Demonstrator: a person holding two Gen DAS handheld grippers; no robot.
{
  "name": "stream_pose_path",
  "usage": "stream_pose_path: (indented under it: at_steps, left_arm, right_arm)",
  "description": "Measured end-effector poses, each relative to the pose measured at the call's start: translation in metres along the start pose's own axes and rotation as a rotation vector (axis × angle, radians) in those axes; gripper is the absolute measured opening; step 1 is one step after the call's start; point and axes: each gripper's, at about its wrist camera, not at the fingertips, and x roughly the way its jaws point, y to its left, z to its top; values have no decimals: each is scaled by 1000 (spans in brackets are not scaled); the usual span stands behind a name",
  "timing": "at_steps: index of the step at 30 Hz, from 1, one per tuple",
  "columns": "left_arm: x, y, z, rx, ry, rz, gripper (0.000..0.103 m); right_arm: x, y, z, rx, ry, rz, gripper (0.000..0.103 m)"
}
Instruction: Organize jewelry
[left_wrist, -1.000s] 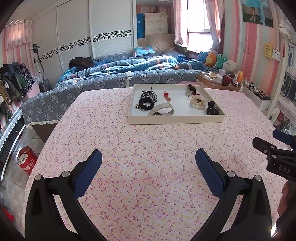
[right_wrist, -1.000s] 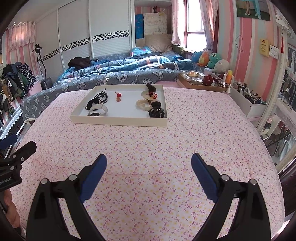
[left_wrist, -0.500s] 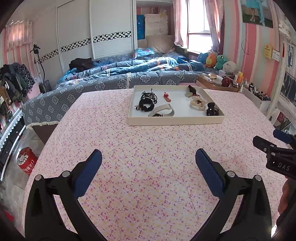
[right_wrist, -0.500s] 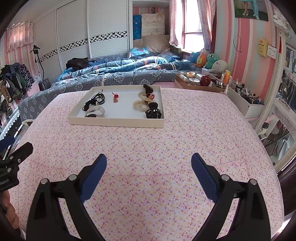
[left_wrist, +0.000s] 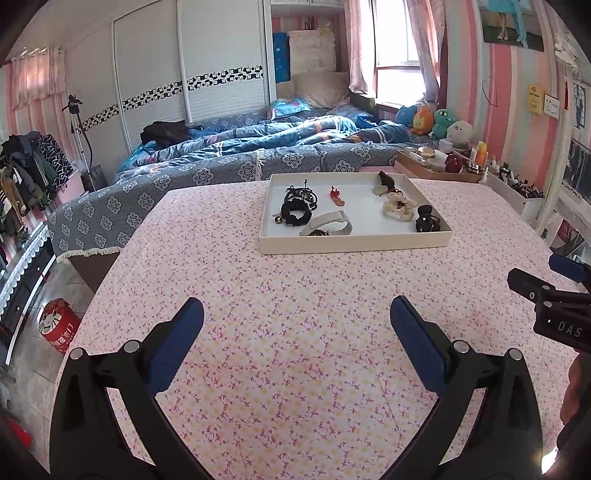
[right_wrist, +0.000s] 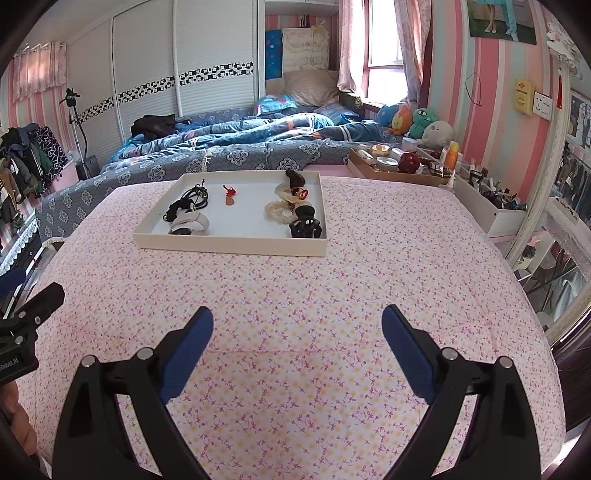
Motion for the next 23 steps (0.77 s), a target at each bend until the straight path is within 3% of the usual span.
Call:
stream_pose_path:
  at_steps: [23]
  left_arm:
    - [7, -1, -1, 5, 23, 6, 100]
  right_arm:
    - [2, -2, 1, -1, 8, -2, 93]
